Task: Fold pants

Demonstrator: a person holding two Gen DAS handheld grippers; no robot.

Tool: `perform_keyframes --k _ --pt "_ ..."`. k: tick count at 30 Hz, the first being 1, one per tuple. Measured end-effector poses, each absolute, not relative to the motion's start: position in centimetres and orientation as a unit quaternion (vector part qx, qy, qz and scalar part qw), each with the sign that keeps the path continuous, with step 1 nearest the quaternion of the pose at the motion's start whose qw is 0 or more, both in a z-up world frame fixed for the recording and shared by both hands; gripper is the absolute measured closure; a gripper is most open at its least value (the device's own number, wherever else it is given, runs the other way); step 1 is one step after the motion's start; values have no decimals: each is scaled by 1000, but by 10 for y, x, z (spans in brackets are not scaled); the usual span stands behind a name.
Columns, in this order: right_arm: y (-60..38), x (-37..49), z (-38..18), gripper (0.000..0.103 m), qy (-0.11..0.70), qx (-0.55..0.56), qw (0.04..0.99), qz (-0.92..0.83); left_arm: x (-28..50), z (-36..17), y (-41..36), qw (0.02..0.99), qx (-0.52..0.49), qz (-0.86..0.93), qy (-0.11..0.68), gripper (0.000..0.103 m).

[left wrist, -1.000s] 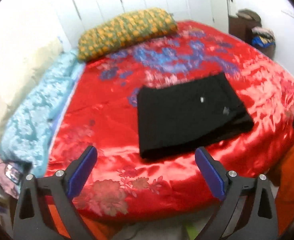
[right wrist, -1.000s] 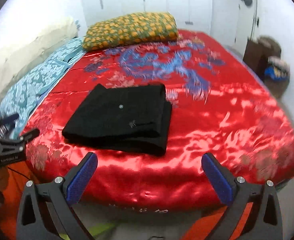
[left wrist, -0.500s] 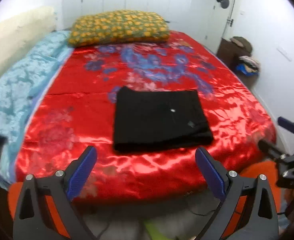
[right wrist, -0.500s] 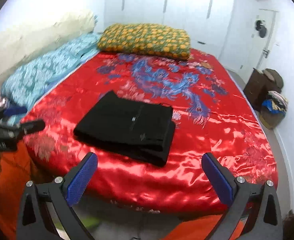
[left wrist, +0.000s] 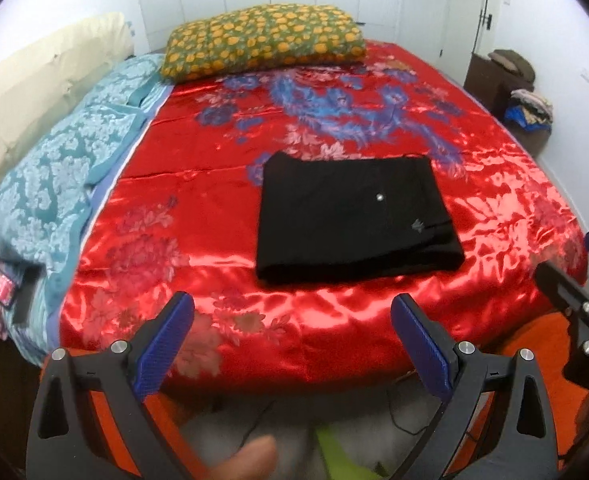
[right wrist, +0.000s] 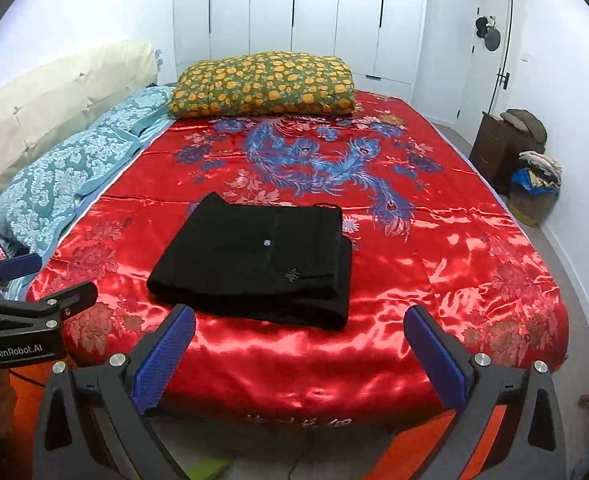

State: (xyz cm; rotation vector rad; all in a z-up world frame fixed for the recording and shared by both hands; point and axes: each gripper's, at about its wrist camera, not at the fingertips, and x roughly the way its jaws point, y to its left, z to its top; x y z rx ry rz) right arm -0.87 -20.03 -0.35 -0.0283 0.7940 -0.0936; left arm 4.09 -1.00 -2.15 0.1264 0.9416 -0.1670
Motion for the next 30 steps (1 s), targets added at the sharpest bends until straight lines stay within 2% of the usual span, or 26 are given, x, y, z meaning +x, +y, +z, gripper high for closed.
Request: perform_keyframes --k 14,30 --pt "-200 -7 -7 0 393 -18 917 -68 41 -24 -9 882 45 -77 463 1" --pt "-195 -3 -6 0 402 -33 911 -83 40 -10 -14 897 87 -47 430 1"
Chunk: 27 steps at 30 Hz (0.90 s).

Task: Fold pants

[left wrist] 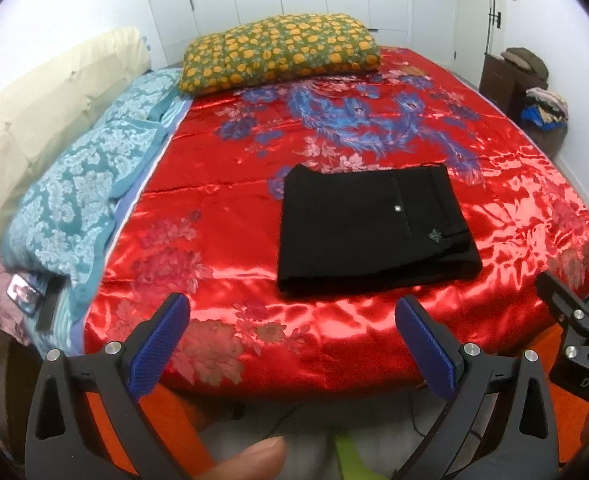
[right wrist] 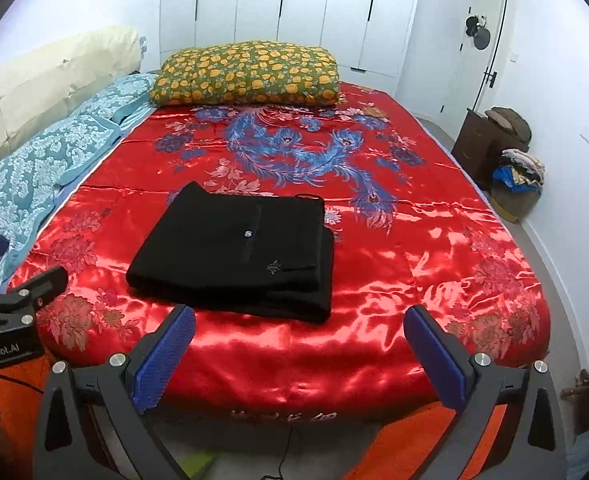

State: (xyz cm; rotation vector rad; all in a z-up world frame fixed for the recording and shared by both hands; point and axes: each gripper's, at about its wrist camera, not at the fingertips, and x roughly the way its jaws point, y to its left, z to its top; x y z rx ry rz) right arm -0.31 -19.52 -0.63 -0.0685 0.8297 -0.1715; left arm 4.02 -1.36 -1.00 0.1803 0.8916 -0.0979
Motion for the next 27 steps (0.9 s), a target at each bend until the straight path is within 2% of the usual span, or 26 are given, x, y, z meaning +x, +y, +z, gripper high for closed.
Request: perform_keyframes --k 27 --pt "-195 -3 -9 0 411 -31 907 -88 42 -17 -17 896 93 -43 433 1"
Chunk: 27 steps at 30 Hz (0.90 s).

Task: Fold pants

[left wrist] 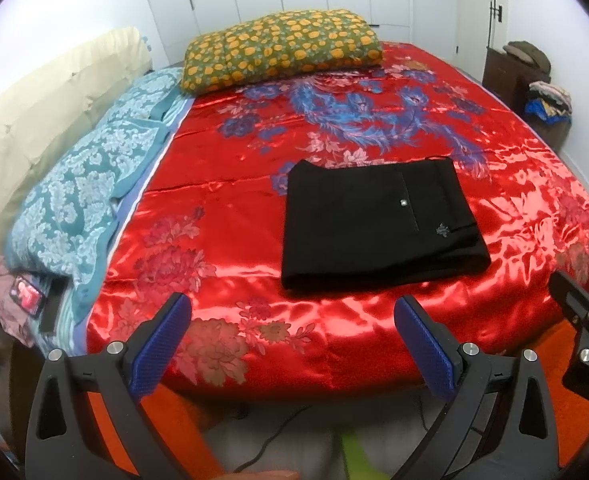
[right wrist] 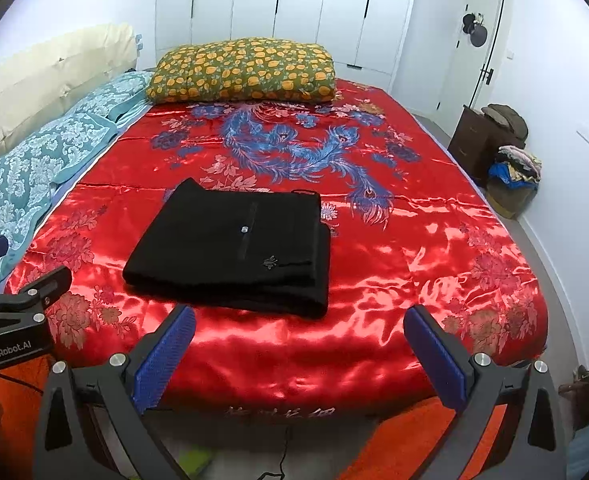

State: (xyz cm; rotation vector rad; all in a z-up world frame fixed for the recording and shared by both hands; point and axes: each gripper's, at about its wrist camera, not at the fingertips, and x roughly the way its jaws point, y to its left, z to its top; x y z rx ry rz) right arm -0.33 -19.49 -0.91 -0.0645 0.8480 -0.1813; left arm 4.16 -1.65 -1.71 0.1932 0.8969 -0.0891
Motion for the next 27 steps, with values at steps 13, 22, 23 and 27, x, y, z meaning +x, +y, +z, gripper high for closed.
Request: perform_keyframes --k 13,22,23,27 --pt "-193 -4 -11 0 412 -32 907 -84 39 -14 -19 900 95 -52 421 1" --pt "-195 -6 -7 0 402 -34 911 -89 39 -13 -19 901 95 -50 421 1" --pt "-195 -7 -6 0 400 -35 911 -90 39 -13 -19 900 96 -50 421 1" --pt "-196 -7 -6 0 400 -32 911 -91 39 -14 -19 900 96 -50 422 1"
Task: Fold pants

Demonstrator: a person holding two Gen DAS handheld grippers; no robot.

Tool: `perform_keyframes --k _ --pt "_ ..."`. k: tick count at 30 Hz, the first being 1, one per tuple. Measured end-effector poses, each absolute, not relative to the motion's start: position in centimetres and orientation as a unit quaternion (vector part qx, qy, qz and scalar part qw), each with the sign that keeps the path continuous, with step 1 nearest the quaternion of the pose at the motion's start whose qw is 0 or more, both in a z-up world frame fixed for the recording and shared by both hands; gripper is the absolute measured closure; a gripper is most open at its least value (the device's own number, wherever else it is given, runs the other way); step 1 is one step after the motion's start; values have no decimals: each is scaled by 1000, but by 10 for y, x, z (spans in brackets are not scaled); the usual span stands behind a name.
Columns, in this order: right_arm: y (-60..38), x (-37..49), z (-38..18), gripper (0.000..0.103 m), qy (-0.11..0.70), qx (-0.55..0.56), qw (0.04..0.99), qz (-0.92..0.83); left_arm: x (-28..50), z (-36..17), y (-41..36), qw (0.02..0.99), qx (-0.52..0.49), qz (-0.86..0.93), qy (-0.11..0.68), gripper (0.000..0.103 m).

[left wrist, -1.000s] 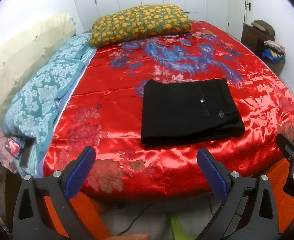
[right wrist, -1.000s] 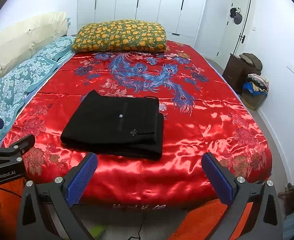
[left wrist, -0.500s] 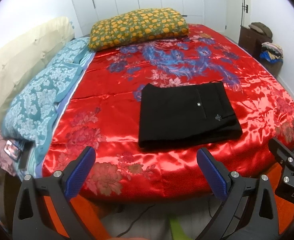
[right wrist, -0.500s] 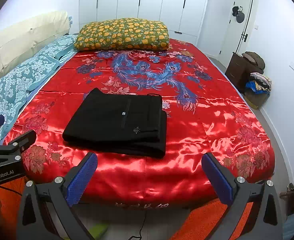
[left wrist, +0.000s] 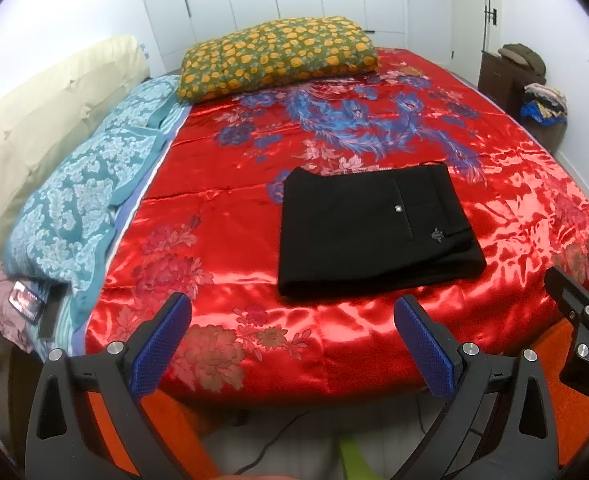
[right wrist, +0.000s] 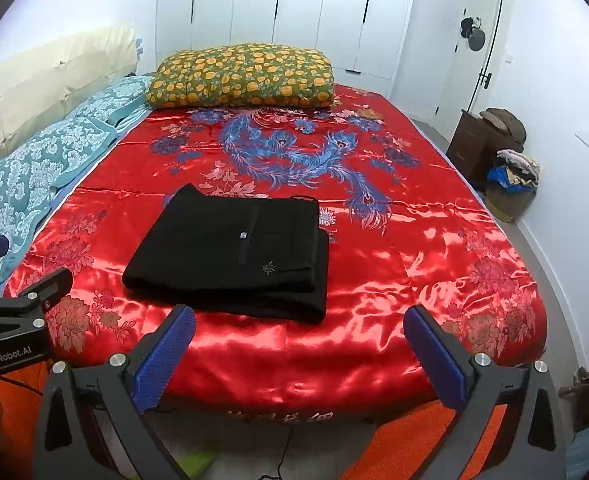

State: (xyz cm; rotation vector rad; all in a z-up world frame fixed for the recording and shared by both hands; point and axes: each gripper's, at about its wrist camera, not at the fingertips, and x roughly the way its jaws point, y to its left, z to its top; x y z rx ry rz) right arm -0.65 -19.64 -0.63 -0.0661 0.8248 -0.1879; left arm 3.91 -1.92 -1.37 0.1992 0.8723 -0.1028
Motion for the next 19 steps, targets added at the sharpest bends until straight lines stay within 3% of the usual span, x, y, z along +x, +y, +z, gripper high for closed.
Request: perform_keyframes --k 19 --pt "-197 -6 -9 0 401 -33 911 -89 39 -18 -18 890 60 -89 443 1"
